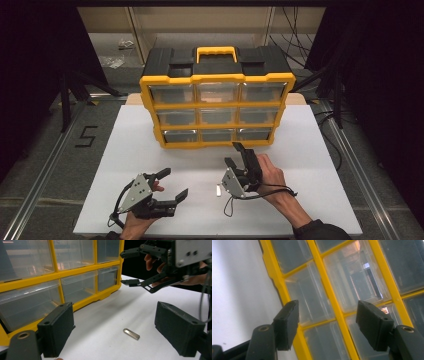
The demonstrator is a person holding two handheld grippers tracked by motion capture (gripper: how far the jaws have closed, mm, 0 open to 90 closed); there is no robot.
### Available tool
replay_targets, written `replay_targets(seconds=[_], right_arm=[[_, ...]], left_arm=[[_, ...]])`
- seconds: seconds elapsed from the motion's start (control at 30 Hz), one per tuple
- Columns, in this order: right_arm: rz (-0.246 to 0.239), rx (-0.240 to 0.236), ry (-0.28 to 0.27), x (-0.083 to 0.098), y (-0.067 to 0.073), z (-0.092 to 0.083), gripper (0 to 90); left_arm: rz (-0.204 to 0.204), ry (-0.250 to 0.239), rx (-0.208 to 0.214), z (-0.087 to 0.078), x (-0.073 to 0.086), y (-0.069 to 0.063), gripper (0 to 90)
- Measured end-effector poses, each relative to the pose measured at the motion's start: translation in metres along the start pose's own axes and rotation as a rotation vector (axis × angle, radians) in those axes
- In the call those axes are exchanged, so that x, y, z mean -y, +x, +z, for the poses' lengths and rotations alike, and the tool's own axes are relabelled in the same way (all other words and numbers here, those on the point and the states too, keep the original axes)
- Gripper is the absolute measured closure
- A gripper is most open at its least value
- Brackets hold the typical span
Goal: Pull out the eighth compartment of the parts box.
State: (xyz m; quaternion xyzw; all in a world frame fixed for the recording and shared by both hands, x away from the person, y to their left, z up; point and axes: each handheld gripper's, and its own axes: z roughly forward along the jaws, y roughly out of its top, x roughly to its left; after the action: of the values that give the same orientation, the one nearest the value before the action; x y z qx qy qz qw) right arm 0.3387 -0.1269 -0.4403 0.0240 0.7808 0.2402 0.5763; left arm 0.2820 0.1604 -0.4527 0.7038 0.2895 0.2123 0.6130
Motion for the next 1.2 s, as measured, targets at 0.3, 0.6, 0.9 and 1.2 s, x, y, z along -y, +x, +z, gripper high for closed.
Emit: replay_targets(seconds=[0.3,0.6,0.9,1.2], right_arm=[[-0.026,0.019,0.023,0.002,-0.001,0.014,38.2],[-0.039,0.015,0.038,0.002,0.001,0.029,42.3],[-0.080,0.022,0.065,-0.001,0.002,0.053,44.3],[-0.117,0.028,0.093,-0.001,0.004,0.069,48.3]], left_arm=[[-0.003,0.002,-0.001,0.000,0.000,0.000,15.5],[-0.003,0.005,-0.009,-0.001,0.001,0.001,15.5],[-0.008,0.006,-0.017,-0.004,0.002,0.001,15.6],[-0.009,0.007,-0.017,-0.004,0.002,0.001,15.6]])
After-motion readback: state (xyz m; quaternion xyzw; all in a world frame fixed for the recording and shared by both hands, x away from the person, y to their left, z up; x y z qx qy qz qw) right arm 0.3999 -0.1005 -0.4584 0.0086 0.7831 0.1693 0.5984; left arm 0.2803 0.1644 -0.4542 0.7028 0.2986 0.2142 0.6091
